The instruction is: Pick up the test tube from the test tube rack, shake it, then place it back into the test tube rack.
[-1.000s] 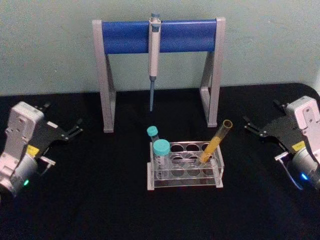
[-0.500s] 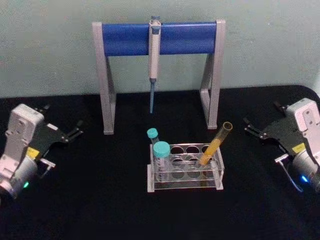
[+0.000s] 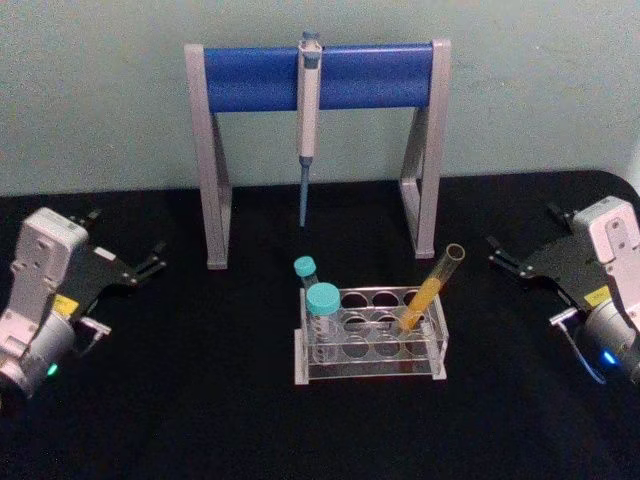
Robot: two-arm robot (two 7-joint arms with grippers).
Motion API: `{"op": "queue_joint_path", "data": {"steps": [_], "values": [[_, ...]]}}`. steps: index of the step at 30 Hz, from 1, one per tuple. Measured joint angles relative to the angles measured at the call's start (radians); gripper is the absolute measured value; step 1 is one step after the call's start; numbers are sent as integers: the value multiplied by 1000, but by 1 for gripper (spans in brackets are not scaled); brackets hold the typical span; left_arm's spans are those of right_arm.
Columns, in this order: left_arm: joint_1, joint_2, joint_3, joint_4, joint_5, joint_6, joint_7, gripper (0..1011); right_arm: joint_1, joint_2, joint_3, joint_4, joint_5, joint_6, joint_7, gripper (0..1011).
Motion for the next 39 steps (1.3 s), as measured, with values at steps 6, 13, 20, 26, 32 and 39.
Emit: {"op": "queue_joint_path", "data": {"steps": [6,13,20,26,32,39], "values": [[0,0,0,0,0,0,0,1001,0,0,0,0,0,0,0,1000],[0,0,0,0,0,0,0,1001,0,0,0,0,0,0,0,1000],[0,0,0,0,0,0,0,1001,0,0,0,0,0,0,0,1000],[0,0,0,0,0,0,0,1002,0,0,0,0,0,0,0,1000],[0,0,0,0,0,0,0,1001,0,0,0,0,0,0,0,1000],[0,0,0,0,0,0,0,1001,-48,18,40,-62,52,20,54,1000]]}}
